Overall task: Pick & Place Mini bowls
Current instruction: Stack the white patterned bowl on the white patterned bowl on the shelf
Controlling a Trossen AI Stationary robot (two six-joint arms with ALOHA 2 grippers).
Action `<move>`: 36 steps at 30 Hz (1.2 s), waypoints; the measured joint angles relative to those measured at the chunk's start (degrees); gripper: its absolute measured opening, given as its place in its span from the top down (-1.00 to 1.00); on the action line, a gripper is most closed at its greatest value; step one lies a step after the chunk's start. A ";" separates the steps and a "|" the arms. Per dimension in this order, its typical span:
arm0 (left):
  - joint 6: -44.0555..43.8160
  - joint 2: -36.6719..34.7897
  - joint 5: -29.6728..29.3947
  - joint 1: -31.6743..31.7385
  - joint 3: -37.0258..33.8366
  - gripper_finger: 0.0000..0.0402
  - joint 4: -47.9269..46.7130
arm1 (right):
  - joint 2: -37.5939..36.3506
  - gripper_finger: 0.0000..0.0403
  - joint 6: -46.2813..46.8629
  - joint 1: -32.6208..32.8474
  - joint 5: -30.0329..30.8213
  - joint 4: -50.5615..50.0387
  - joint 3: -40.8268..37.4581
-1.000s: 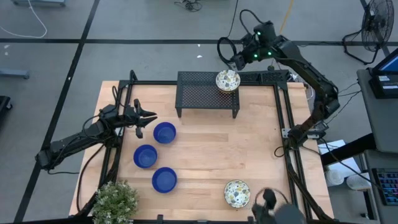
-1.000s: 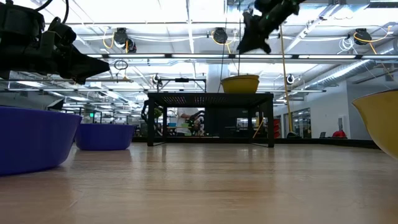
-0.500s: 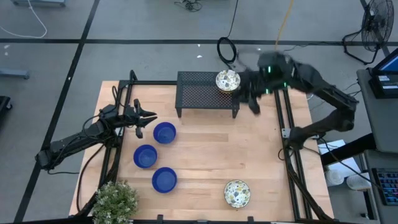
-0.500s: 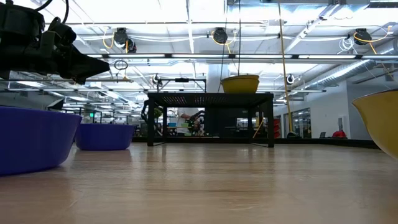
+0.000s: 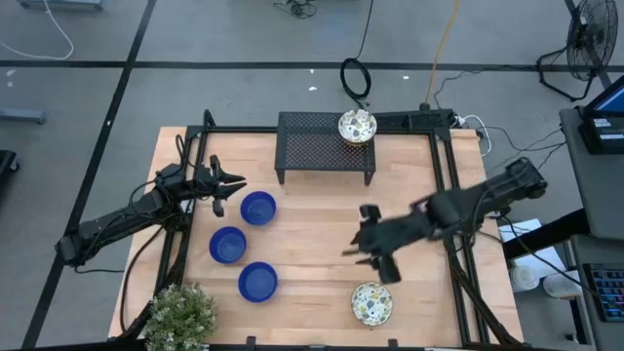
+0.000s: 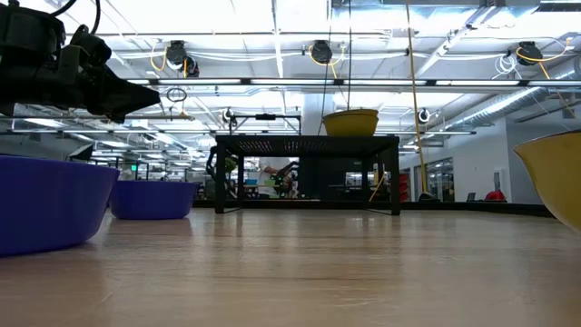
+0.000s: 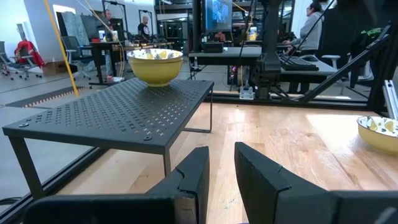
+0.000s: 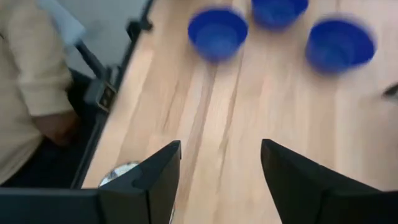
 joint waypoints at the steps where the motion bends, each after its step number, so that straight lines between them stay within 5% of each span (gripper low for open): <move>1: 0.00 -0.01 0.00 0.01 0.00 0.60 0.00 | 1.27 -0.05 1.98 0.71 0.00 -0.44 -0.42; 15: -0.01 0.01 0.01 0.01 0.00 0.60 0.00 | 16.65 -0.04 15.27 3.67 -6.71 -3.58 -0.52; 36: -0.01 0.01 0.01 -0.01 0.00 0.60 0.00 | 18.35 -0.01 31.43 9.24 -4.76 -9.62 -4.52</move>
